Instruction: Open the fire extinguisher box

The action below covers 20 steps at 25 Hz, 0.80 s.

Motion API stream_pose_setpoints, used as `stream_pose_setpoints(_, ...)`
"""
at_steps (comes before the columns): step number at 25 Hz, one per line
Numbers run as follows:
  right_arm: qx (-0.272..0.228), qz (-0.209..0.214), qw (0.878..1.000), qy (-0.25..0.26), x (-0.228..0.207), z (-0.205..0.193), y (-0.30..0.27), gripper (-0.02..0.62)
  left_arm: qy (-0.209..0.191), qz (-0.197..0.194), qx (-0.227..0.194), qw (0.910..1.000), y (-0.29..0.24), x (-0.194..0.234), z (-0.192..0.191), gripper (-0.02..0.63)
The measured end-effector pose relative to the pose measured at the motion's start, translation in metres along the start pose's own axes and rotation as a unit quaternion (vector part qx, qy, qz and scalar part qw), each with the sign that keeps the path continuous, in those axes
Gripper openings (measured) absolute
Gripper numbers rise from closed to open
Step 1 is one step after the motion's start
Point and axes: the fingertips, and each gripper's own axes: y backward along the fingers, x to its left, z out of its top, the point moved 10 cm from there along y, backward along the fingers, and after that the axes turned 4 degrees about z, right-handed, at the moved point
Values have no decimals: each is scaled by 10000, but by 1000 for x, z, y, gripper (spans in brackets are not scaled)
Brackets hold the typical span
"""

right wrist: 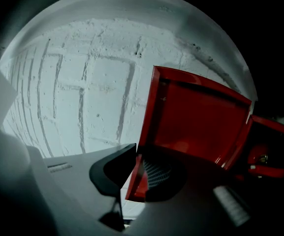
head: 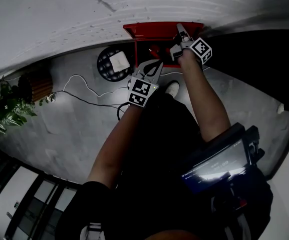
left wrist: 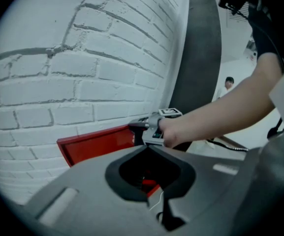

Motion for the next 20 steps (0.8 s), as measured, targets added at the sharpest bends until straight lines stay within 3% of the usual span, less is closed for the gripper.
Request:
stream_pose_setpoints(9,473,-79,9960,758,26,-1,35,112,-122,-119,-117,9998,20,6,8,3)
stream_pose_setpoints(12,743,392,9858,1451,58,-5,44,29,-153,-199,-167,9995,33,12,2,3)
stream_pose_setpoints(15,1112,980,9643,2193,111,-10,67,9,-170,-303,-354,9988,54,10,11,3)
stream_pose_setpoints(17,1313,1343,9430,2747,162,-10,99,9,-248,-429,-525,9974,77,-5,31,3)
stream_pose_setpoints(20,1585,1768,8897,3899,226,-18,142,9,-354,-586,-765,9947,108,-20,53,3)
